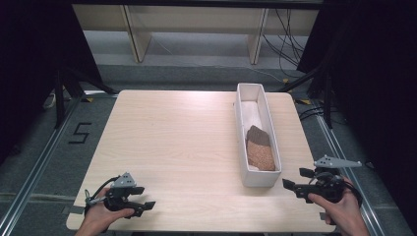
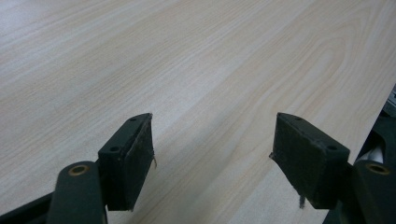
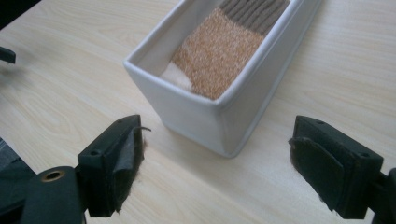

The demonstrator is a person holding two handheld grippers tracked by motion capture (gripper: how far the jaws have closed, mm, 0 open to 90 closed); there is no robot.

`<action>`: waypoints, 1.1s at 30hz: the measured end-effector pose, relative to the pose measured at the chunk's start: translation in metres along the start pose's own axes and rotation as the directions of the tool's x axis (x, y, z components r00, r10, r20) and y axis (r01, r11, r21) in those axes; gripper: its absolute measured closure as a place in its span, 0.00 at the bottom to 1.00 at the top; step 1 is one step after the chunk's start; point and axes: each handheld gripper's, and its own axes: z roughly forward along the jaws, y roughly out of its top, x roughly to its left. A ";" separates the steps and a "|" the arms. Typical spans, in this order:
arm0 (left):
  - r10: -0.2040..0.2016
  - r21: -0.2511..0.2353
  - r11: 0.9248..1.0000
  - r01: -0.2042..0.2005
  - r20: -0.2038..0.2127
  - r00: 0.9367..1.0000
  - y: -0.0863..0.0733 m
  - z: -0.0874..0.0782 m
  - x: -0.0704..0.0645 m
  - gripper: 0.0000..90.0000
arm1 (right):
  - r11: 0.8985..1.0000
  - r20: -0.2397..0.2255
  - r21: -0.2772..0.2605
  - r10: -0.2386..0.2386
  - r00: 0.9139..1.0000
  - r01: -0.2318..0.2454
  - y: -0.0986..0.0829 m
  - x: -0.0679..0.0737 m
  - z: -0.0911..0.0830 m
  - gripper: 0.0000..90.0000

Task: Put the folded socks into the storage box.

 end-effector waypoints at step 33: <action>0.011 0.019 1.000 -0.011 0.002 1.000 -0.001 0.002 0.000 0.32 | 0.991 0.033 0.101 -0.094 0.995 0.091 -0.073 0.013 0.041 0.21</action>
